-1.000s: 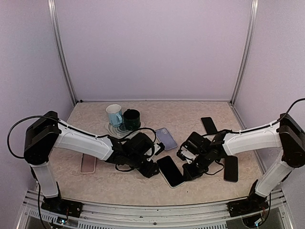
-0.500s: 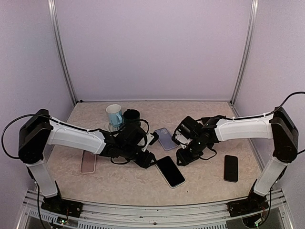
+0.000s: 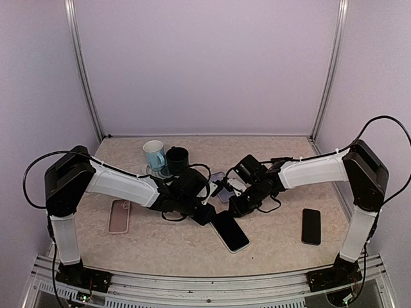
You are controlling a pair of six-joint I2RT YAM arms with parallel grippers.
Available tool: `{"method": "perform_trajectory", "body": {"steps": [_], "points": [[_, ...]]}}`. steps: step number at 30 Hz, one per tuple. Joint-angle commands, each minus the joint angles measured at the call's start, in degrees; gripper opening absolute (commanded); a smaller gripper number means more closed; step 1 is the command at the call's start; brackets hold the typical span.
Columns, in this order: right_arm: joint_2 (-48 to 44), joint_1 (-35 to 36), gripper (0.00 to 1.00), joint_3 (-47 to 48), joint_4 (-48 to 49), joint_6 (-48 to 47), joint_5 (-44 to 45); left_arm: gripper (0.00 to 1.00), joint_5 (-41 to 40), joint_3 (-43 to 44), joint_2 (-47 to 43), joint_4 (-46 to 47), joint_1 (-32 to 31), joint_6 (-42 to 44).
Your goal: Put the phone into the phone case
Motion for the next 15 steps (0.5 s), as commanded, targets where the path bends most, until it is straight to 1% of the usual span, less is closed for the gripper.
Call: {"method": "perform_trajectory", "body": {"steps": [1,3,8,12,15], "points": [[0.4,0.6,0.11,-4.5,0.7,1.0,-2.1,0.19,1.0,1.1,3.0,-2.0,-1.1,2.1],[-0.3,1.0,0.09,-5.9,0.9,1.7,-2.6,0.19,1.9,0.7,3.4,-2.9,-1.4,2.7],[0.0,1.8,0.05,-9.4,2.0,3.6,-2.7,0.14,1.4,1.2,6.8,-11.0,-2.1,3.4],[0.9,3.8,0.04,-9.3,-0.7,4.3,0.1,0.12,3.8,-2.1,8.1,-15.3,-2.0,3.0],[-0.6,4.5,0.04,-9.8,-1.3,5.7,0.5,0.11,7.2,-5.5,7.5,-15.2,-2.6,3.0]]}}
